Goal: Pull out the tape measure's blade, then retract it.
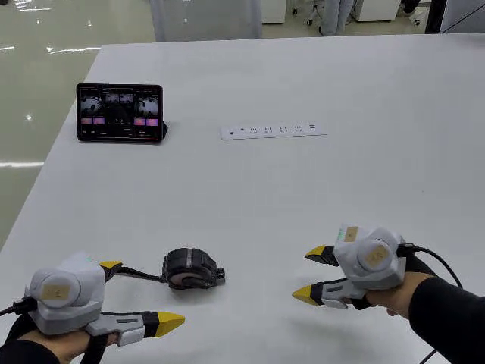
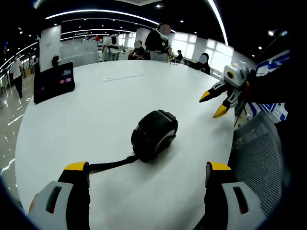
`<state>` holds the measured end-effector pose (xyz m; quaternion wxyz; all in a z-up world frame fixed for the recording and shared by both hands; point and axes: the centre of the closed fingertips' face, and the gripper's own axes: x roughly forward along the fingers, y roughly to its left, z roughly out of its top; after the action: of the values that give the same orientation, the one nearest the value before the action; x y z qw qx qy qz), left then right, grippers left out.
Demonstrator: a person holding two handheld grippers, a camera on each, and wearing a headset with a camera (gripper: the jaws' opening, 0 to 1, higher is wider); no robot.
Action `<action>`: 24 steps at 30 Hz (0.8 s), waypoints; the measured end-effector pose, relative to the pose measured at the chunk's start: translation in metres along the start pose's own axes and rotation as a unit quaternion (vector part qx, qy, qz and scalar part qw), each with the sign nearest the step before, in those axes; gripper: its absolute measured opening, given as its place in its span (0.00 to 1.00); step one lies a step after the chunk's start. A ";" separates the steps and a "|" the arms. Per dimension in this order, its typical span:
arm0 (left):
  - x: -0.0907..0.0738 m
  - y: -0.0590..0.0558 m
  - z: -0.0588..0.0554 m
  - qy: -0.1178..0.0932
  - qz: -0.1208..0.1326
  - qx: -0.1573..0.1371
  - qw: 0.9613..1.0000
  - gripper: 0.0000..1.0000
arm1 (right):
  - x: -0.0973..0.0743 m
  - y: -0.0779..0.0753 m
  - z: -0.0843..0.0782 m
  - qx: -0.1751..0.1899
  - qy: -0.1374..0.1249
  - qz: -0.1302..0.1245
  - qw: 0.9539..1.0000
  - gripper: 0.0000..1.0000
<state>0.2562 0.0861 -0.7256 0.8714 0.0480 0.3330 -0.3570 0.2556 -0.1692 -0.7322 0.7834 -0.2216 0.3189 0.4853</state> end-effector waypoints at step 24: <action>-0.048 0.019 -0.019 0.010 0.017 -0.005 1.000 0.99 | -0.081 -0.030 -0.070 0.083 0.005 -0.051 0.995 0.81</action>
<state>0.2335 0.1347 -0.7138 0.8745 0.0528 0.3422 -0.3396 0.2369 -0.2780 -0.7221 0.8212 -0.1746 0.3498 0.4156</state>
